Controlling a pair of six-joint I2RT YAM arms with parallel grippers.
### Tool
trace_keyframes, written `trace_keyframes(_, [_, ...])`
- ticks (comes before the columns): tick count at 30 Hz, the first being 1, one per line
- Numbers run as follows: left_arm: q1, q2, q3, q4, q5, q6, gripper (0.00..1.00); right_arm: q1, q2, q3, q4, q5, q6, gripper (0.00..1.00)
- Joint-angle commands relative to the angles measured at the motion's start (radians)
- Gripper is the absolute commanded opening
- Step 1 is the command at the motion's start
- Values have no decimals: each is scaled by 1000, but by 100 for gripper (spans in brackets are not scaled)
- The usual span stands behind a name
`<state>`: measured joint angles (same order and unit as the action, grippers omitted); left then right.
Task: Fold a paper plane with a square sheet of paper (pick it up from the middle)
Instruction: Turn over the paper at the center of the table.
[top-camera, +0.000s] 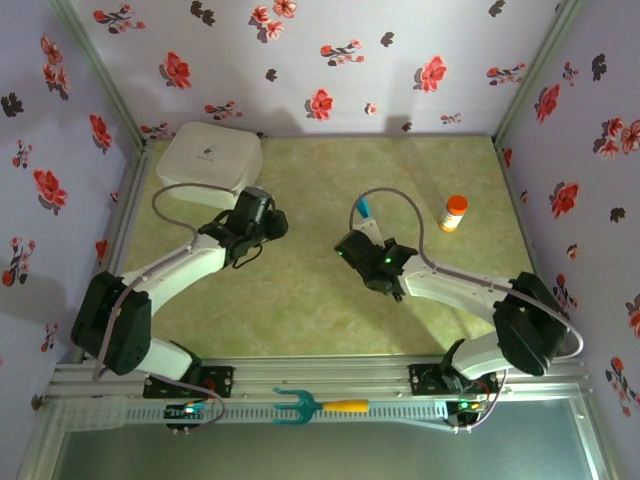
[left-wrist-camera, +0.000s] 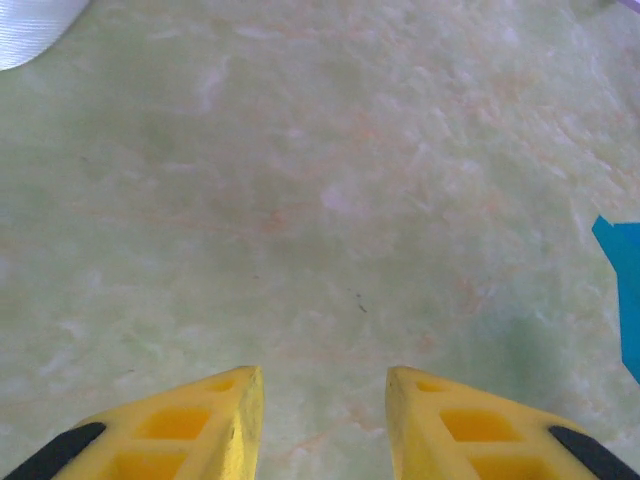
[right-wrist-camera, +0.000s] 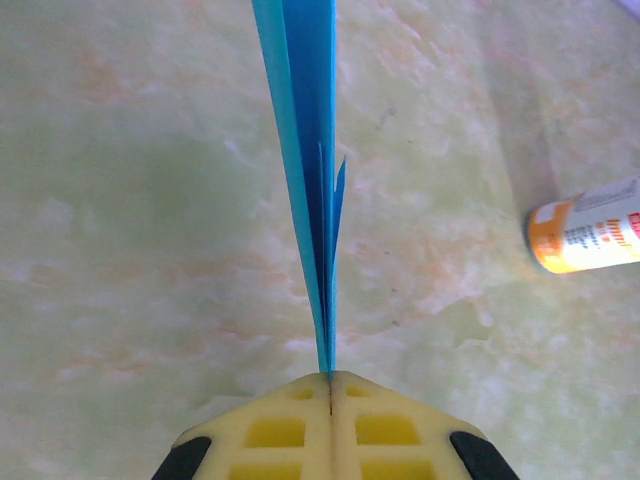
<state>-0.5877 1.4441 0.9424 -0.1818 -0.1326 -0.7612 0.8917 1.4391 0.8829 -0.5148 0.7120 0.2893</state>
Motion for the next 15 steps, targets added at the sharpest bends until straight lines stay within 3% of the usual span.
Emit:
trace_keyframes(1, [12,-34,-19,22,-42,-27,38,34,68,47,-54,112,-27,1])
trace_keyframes(9, [28,-55,-39,23,-47,-32,37,123,237,132,-71,-18,-57,4])
trace_keyframes(15, [34,-73,-60,33,-56,-44,36,129,218,116,-2,-199,-45,7])
